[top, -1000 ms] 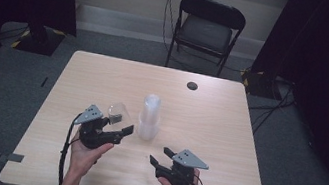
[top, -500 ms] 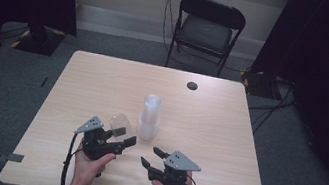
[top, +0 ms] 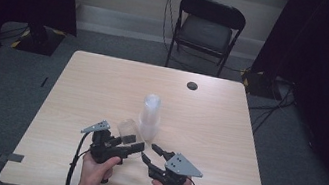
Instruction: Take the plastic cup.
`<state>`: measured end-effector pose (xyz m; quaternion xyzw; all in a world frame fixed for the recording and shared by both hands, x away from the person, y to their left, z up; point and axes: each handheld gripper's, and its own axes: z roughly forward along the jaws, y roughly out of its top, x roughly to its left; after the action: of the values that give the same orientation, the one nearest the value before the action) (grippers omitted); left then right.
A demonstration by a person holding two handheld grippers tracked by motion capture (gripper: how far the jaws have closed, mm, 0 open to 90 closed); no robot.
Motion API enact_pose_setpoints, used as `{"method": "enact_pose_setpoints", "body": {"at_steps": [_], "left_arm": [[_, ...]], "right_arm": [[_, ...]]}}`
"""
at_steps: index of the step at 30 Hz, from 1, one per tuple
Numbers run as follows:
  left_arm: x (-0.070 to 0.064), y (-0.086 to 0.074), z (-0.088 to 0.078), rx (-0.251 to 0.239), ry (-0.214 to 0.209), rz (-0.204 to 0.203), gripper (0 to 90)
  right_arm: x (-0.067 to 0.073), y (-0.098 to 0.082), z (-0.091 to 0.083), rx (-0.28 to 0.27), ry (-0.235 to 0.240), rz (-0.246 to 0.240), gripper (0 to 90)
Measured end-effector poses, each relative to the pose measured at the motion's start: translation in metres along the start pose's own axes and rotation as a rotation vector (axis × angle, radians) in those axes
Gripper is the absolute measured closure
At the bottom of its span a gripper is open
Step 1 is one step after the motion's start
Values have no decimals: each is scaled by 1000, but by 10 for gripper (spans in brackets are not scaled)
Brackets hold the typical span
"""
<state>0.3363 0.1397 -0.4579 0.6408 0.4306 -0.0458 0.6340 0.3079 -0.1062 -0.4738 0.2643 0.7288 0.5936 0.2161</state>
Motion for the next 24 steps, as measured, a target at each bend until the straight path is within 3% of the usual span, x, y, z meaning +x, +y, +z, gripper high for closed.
{"method": "enact_pose_setpoints", "body": {"at_steps": [4, 12, 14, 24], "left_arm": [[1, -1, 2, -4, -14, -29, 329], [0, -3, 8, -13, -60, -80, 329], [-1, -3, 9, -13, -89, -104, 330], [-7, -5, 16, -1, -123, -120, 334]], "right_arm": [[0, 1, -1, -41, -5, -17, 565], [-1, 0, 1, -74, -14, -16, 575], [-2, 0, 1, -90, -21, -17, 585], [-2, 2, 7, -138, -31, -36, 627]]}}
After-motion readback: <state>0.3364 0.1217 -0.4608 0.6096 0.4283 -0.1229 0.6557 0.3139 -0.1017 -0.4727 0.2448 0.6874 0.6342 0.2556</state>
